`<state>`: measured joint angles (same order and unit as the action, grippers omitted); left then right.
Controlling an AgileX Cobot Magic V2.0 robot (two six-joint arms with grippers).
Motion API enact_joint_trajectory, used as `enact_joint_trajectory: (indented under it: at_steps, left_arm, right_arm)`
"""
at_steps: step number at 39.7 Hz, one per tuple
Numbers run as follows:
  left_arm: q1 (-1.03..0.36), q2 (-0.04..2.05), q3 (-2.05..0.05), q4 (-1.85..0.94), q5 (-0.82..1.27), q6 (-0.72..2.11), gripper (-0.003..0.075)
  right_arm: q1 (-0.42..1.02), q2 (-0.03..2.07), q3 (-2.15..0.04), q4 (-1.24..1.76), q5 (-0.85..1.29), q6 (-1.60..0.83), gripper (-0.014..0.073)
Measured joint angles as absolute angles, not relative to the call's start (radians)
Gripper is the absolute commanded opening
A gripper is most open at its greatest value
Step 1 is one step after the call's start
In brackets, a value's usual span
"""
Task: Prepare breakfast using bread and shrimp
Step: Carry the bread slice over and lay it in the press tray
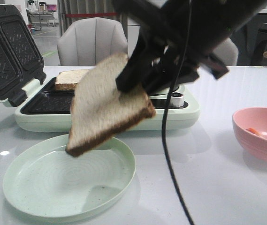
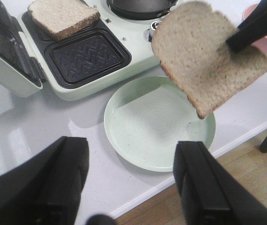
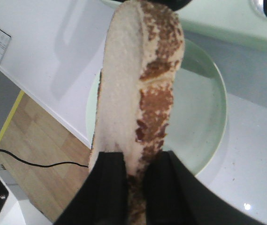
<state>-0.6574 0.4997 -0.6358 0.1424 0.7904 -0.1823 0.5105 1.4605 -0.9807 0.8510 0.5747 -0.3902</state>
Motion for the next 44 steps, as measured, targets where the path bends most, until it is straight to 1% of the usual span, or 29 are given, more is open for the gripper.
enact_joint_trajectory:
  at_steps: [4, 10, 29, 36, 39, 40, 41, 43, 44]
  left_arm:
    - [-0.657, 0.500, -0.636, 0.142, 0.790, -0.182, 0.0457]
    - [-0.657, 0.500, -0.636, 0.142, 0.790, -0.182, 0.0457]
    - [-0.657, 0.500, -0.636, 0.142, 0.790, -0.182, 0.0457]
    - [-0.657, 0.500, -0.636, 0.142, 0.790, -0.182, 0.0457]
    - [-0.657, 0.500, -0.636, 0.142, 0.790, -0.182, 0.0457]
    - [-0.657, 0.500, -0.636, 0.142, 0.790, -0.182, 0.0457]
    - [-0.657, 0.500, -0.636, 0.142, 0.790, -0.182, 0.0457]
    - [-0.657, 0.500, -0.636, 0.142, 0.790, -0.182, 0.0457]
    - [-0.657, 0.500, -0.636, 0.142, 0.790, -0.182, 0.0457]
  right_arm:
    - [0.511, 1.429, -0.988, 0.862, 0.519, -0.390, 0.0104]
    - [0.511, 1.497, -1.078, 0.862, 0.508, -0.399, 0.0104]
    - [0.511, 1.993, -1.610, 0.957, 0.526, -0.403, 0.0104]
    - [0.511, 2.140, -1.759, 0.965, 0.555, -0.403, 0.0118]
    - [0.511, 2.177, -1.792, 0.969, 0.565, -0.403, 0.0187]
    - [0.511, 2.188, -1.796, 0.969, 0.566, -0.403, 0.0249]
    - [0.511, 2.193, -1.800, 0.969, 0.565, -0.403, 0.0278]
    - [0.511, 2.204, -1.804, 0.969, 0.568, -0.403, 0.0396]
    - [0.511, 2.204, -1.804, 0.969, 0.568, -0.403, 0.0436]
